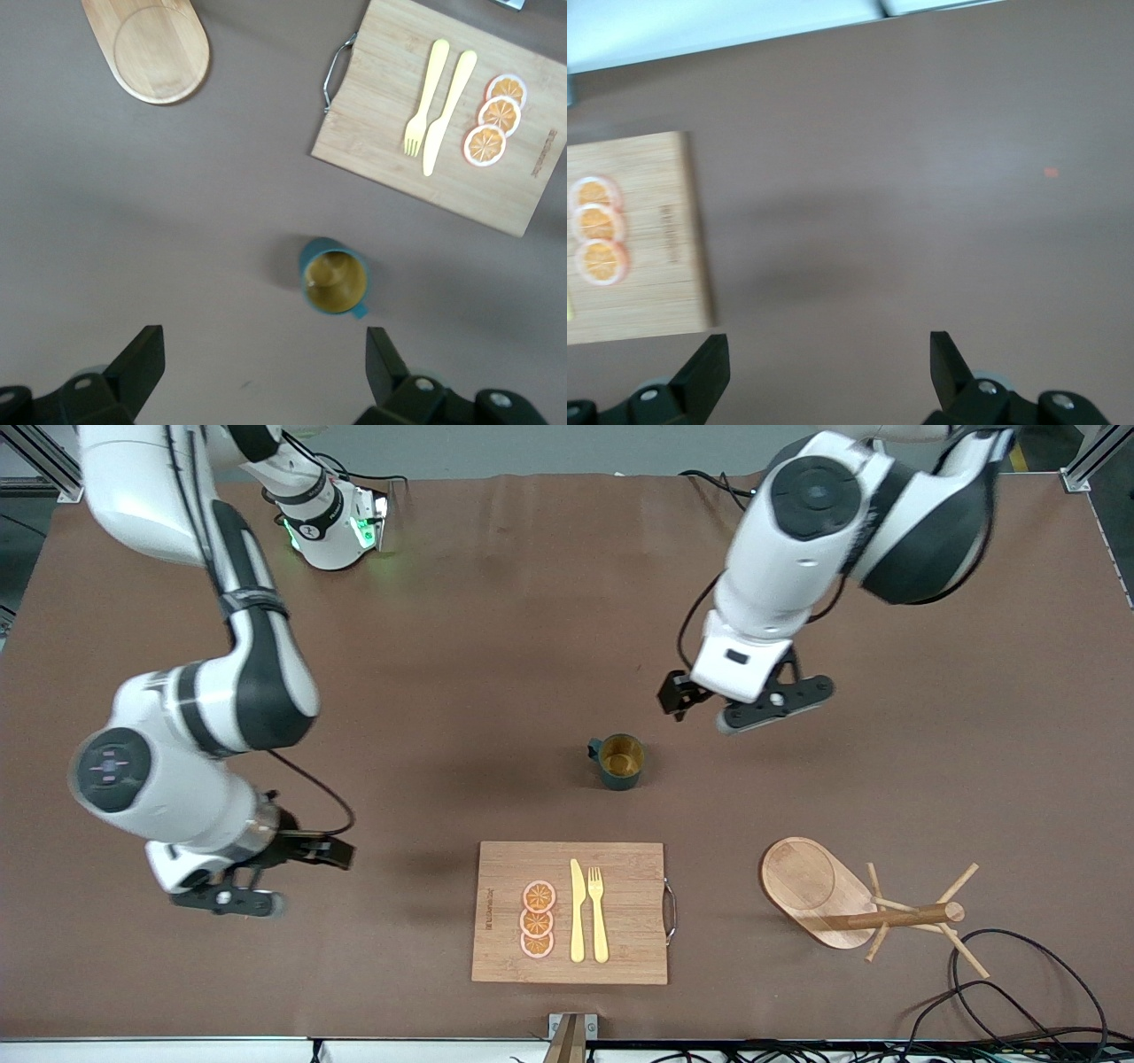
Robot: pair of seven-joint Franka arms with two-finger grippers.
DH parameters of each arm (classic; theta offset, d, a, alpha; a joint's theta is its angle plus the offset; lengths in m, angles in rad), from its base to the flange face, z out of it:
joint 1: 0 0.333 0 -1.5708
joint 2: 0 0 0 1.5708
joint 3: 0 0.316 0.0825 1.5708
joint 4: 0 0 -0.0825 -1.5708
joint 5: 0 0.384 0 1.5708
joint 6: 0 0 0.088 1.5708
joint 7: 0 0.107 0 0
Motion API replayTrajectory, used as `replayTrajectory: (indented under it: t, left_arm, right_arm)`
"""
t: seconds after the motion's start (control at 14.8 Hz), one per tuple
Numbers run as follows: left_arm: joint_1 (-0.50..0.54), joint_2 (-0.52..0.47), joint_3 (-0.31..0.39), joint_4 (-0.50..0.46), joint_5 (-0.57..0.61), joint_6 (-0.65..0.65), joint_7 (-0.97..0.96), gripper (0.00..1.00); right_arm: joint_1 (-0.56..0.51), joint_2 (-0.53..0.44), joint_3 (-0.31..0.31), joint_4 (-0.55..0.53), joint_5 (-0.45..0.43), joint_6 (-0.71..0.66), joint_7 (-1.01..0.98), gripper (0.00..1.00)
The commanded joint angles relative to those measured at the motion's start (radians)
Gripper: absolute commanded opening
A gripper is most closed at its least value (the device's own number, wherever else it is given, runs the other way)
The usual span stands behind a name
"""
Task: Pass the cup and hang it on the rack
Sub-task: 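Grasp the mug handle with the left gripper while the right gripper withdraws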
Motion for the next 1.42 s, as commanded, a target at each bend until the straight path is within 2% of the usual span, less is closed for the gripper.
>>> replayTrajectory:
  t: [0.0, 0.14, 0.34, 0.68, 0.81, 1.01, 1.35]
  left_arm:
    - [-0.107, 0.136, 0.003, 0.121, 0.126, -0.002, -0.185, 1.00]
    - [-0.181, 0.220, 0.011, 0.174, 0.209, -0.001, -0.330, 1.00]
    - [-0.265, 0.315, 0.011, 0.183, 0.342, 0.036, -0.534, 1.00]
    - [-0.373, 0.421, 0.020, 0.183, 0.495, 0.036, -0.792, 1.00]
    - [-0.466, 0.454, 0.104, 0.183, 0.519, 0.030, -0.893, 1.00]
    - [-0.653, 0.513, 0.316, 0.188, 0.518, 0.035, -0.989, 1.00]
    - [-0.669, 0.557, 0.333, 0.197, 0.522, 0.061, -1.053, 0.98]
  right_arm:
    - [-0.078, -0.156, 0.018, -0.198, -0.012, 0.012, -0.097, 1.00]
    - [-0.141, -0.227, 0.020, -0.277, -0.012, 0.015, -0.149, 1.00]
    - [-0.210, -0.361, 0.018, -0.375, -0.014, 0.004, -0.294, 1.00]
    - [-0.247, -0.549, 0.014, -0.417, -0.096, -0.128, -0.339, 1.00]
    - [-0.247, -0.593, 0.014, -0.411, -0.101, -0.177, -0.339, 1.00]
    - [-0.252, -0.629, 0.011, -0.404, -0.104, -0.243, -0.330, 1.00]
    - [-0.272, -0.620, 0.012, -0.378, -0.090, -0.245, -0.326, 1.00]
